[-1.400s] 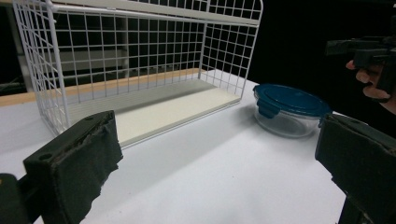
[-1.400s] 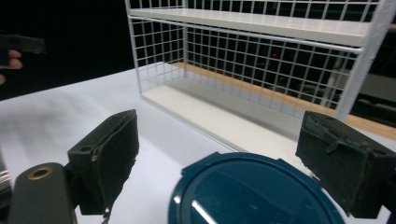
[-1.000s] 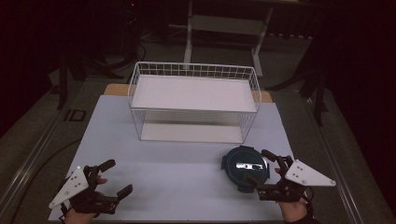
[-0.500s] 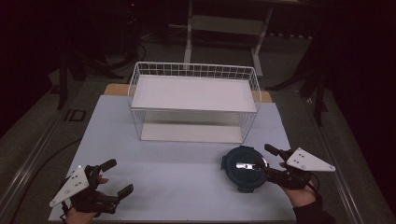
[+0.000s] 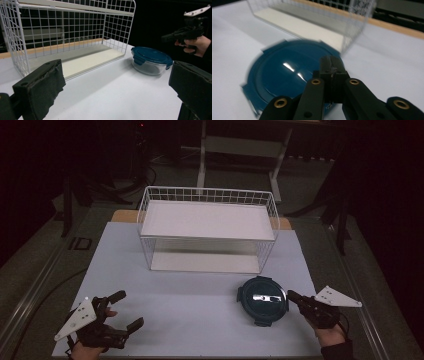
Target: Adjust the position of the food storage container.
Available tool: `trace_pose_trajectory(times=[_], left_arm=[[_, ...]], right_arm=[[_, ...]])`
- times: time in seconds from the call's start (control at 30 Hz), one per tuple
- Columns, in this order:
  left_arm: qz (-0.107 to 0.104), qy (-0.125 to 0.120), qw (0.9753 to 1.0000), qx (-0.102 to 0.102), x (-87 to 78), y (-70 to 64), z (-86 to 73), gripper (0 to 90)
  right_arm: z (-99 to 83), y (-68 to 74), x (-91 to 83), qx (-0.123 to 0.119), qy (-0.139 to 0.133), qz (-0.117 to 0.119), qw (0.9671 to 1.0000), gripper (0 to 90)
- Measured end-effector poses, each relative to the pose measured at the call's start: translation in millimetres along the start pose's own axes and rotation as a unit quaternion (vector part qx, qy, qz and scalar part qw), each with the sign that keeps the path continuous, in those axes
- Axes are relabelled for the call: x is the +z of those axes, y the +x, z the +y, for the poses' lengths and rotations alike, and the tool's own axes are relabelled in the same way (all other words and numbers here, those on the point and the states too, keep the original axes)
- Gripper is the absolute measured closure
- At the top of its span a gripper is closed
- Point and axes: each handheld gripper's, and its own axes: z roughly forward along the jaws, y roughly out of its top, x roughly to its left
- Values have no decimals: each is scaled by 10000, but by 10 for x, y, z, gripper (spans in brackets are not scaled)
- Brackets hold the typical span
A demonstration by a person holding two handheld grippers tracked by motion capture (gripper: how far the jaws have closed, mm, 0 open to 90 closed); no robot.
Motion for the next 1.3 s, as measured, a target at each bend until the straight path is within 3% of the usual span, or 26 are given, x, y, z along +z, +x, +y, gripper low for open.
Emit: trace_pose_trajectory(times=[0.23, 0.5, 0.63, 0.73, 0.8, 1.03, 1.3], left_arm=[[-27, 44, 10000, 50, 13, -10, -4, 2], [-52, 72, 9999, 64, 24, -14, -6, 2], [-57, 56, 10000, 45, 27, -13, -10, 2], [-69, 66, 9999, 31, 39, -12, -12, 2], [-78, 100, 9999, 50, 50, -19, -13, 2], [-101, 121, 9999, 56, 56, -21, -17, 2], [-91, 132, 9999, 42, 52, -10, -21, 2]], right_arm=[[-272, -158, -12, 199, 335, -286, 9988, 898], [-495, -150, 135, 335, 743, -86, 9966, 899], [-514, -160, 156, 401, 678, -34, 9969, 900], [-496, -133, 169, 293, 721, -125, 9969, 900], [-492, -131, 198, 408, 695, -16, 9967, 900], [-354, -30, 353, 287, 634, 185, 9974, 900], [-358, -18, 323, 268, 683, 197, 9971, 900]])
